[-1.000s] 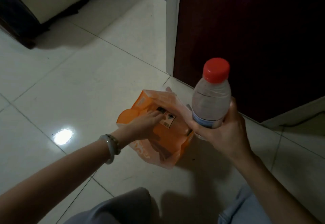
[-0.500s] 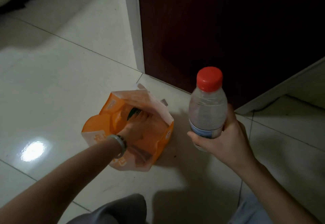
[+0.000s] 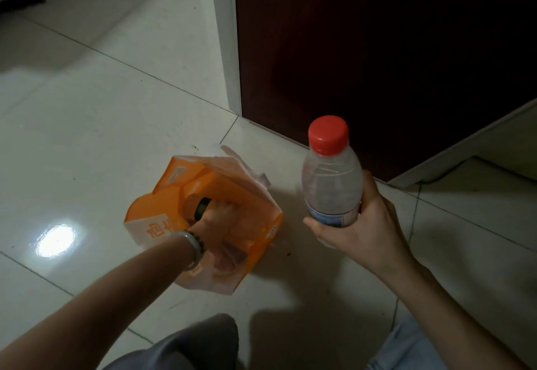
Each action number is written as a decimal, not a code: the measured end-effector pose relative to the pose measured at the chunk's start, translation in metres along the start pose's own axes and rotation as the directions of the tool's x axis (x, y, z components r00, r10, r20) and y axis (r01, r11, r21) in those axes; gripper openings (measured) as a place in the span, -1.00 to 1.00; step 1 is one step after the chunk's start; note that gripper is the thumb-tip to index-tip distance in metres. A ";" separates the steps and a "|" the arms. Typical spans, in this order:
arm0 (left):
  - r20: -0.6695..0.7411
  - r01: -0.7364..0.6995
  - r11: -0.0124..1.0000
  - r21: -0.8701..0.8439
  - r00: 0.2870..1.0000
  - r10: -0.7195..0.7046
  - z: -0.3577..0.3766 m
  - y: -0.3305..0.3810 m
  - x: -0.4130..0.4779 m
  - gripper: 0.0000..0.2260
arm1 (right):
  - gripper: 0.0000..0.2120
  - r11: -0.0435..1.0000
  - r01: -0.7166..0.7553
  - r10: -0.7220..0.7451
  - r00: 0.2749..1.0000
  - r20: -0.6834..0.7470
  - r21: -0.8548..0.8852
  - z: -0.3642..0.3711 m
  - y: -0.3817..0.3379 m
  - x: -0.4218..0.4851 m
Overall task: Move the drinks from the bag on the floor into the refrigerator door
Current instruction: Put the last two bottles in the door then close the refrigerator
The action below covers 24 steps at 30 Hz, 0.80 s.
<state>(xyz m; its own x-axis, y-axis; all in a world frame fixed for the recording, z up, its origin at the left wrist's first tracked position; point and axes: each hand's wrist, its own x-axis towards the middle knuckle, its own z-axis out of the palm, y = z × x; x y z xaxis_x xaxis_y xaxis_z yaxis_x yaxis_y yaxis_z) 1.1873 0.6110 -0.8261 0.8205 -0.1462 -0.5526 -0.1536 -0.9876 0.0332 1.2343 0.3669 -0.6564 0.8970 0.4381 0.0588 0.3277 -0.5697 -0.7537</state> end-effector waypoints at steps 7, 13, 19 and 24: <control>-0.114 0.060 0.987 -0.150 0.991 -0.078 -0.054 -0.009 -0.060 -0.37 | -0.33 0.982 -0.155 0.154 0.988 0.025 0.104 0.003 -0.021 -0.003; -0.178 0.067 0.932 -0.355 0.974 -0.138 -0.167 -0.003 -0.165 -0.35 | -0.34 0.944 -0.269 0.251 0.962 0.111 0.191 -0.050 -0.112 -0.011; -0.289 -0.066 0.882 -0.466 0.954 -0.081 -0.329 0.016 -0.287 -0.35 | -0.34 0.909 -0.319 0.298 0.947 0.117 0.268 -0.159 -0.242 -0.014; -0.349 -0.100 0.823 -0.560 0.929 -0.125 -0.449 0.028 -0.375 -0.38 | -0.36 0.888 -0.333 0.328 0.942 0.073 0.318 -0.257 -0.346 -0.027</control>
<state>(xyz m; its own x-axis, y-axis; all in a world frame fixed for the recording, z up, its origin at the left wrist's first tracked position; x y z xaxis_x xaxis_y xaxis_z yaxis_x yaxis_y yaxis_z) 1.1224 0.6119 -0.2434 0.9734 -0.0327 -0.2267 0.0999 -0.8301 0.5486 1.1729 0.3736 -0.2290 0.9307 0.2768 -0.2391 -0.1022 -0.4309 -0.8966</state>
